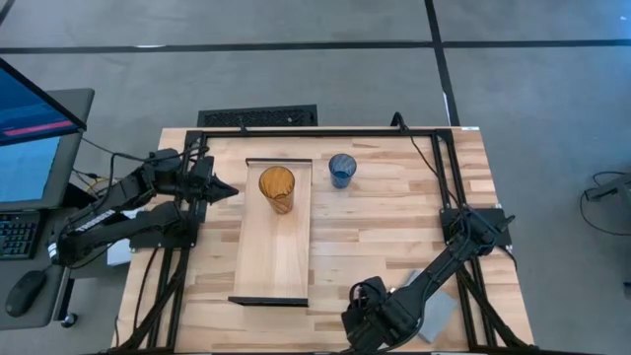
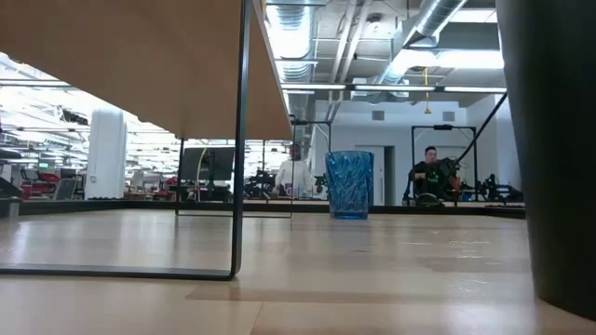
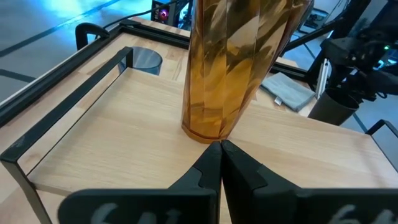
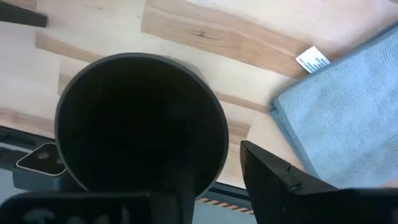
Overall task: Stack small to large cups/mugs on shelf
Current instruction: Put the black cup on the shelf
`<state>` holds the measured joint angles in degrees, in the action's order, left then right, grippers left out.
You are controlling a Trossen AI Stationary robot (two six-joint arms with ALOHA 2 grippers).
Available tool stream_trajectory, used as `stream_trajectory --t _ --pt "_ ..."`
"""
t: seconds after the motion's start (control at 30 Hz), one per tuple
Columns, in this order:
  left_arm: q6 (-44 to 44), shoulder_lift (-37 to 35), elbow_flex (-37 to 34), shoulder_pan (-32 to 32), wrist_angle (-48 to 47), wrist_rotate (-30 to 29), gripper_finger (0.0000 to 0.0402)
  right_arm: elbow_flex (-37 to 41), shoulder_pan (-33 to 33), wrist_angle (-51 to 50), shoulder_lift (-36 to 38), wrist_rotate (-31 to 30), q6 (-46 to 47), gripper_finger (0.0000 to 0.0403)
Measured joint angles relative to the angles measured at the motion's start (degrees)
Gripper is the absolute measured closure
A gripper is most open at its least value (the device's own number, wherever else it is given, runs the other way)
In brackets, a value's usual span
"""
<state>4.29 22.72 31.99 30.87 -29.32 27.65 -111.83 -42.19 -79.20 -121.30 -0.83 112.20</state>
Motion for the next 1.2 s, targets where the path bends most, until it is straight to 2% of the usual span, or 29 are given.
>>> stream_trajectory --t 0.27,0.77,1.2 --pt "0.0 0.0 0.0 0.0 0.1 0.0 0.0401 0.0 0.9 0.3 0.0 0.8 -3.2 0.0275" --pt "-0.5 0.0 0.0 0.0 -1.2 0.0 0.0401 0.0 3.2 0.3 0.0 0.7 -10.0 0.039" --pt "-0.2 0.0 0.0 0.0 -1.2 0.0 0.0401 -0.6 5.6 -0.4 0.6 1.0 -16.9 0.0396"
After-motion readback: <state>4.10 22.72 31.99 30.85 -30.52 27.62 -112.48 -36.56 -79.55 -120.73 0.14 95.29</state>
